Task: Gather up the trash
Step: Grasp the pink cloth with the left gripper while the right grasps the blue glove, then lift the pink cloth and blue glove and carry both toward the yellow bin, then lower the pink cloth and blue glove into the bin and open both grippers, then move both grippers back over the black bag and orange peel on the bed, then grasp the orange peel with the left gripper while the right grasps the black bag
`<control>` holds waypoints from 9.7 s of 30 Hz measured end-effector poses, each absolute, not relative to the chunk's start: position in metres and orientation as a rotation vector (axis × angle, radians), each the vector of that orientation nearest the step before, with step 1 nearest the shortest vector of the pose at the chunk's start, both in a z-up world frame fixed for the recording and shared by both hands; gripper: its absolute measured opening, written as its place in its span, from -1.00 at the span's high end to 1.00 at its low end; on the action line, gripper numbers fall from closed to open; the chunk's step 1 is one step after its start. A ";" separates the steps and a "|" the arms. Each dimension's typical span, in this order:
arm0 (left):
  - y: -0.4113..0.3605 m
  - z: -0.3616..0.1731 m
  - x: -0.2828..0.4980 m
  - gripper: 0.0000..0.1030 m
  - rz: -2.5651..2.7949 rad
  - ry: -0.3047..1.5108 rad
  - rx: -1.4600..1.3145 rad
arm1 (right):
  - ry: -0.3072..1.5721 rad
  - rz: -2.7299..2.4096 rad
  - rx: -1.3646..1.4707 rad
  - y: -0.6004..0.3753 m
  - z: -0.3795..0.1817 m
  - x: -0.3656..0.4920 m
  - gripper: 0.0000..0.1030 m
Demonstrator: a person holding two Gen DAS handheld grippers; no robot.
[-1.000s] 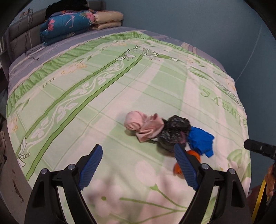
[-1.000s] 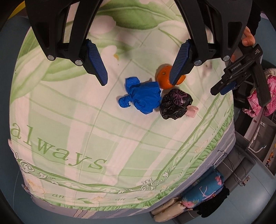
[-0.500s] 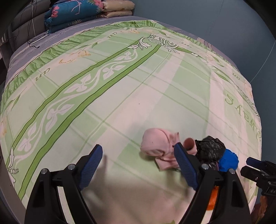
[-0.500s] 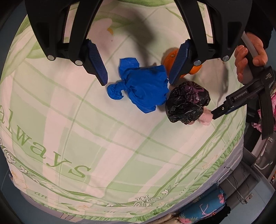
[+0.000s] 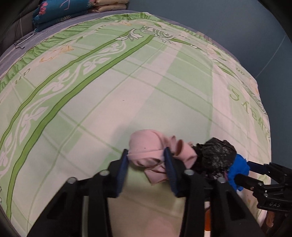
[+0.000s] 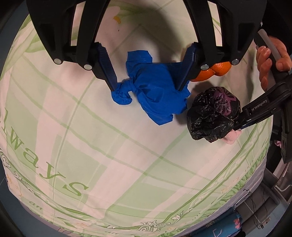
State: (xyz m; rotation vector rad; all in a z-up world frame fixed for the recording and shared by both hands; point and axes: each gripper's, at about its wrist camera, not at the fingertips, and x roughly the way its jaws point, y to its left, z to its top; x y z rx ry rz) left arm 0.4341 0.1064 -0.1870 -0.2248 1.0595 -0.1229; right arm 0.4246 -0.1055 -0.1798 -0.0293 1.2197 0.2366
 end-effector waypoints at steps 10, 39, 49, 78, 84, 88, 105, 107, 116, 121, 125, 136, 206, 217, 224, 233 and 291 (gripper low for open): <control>0.113 -0.184 0.427 0.55 -0.140 1.037 -0.252 | 1.218 0.248 -0.099 -0.087 -0.182 0.417 0.43; 0.129 -0.150 0.343 0.56 -0.116 0.989 -0.318 | 1.209 0.405 -0.043 -0.067 -0.147 0.329 0.63; 0.141 -0.119 0.298 0.56 -0.093 0.928 -0.313 | 1.164 0.423 -0.042 -0.070 -0.123 0.279 0.63; 0.092 -0.043 0.194 0.56 -0.194 0.761 -0.228 | 0.938 0.346 0.033 -0.149 -0.033 0.184 0.63; 0.062 -0.022 0.175 0.56 -0.268 0.724 -0.199 | 0.887 0.314 0.061 -0.174 -0.015 0.165 0.63; 0.044 -0.009 0.163 0.56 -0.313 0.703 -0.180 | 0.853 0.283 0.084 -0.192 -0.004 0.152 0.62; -0.031 0.030 0.120 0.56 -0.494 0.634 -0.102 | 0.737 0.120 0.171 -0.275 0.026 0.094 0.62; -0.040 0.033 0.116 0.56 -0.512 0.628 -0.091 | 0.726 0.101 0.182 -0.284 0.027 0.087 0.62; -0.079 0.042 0.101 0.56 -0.593 0.616 -0.037 | 0.698 0.036 0.214 -0.315 0.027 0.065 0.62; -0.099 0.042 0.097 0.56 -0.627 0.621 -0.002 | 0.691 0.020 0.246 -0.332 0.025 0.056 0.62; -0.117 0.041 0.096 0.56 -0.654 0.627 0.027 | 0.690 0.000 0.261 -0.341 0.022 0.049 0.62; -0.161 0.024 0.096 0.55 -0.726 0.668 0.080 | 0.717 -0.039 0.337 -0.374 0.001 0.041 0.62; -0.155 -0.059 0.136 -0.63 -0.632 0.878 0.054 | 0.858 -0.017 0.511 -0.401 -0.048 0.080 -0.03; -0.059 -0.062 0.182 -0.66 -0.428 0.857 -0.053 | 0.907 0.125 0.378 -0.321 -0.024 0.149 -0.05; -0.001 -0.072 0.208 -0.66 -0.303 0.859 -0.133 | 0.973 0.217 0.346 -0.280 -0.029 0.196 -0.06; 0.035 -0.095 0.238 -0.66 -0.205 0.869 -0.179 | 1.123 0.360 0.326 -0.210 -0.051 0.278 -0.07; 0.040 -0.163 0.294 0.34 -0.266 0.971 -0.260 | 1.360 0.345 0.351 -0.082 -0.120 0.460 0.41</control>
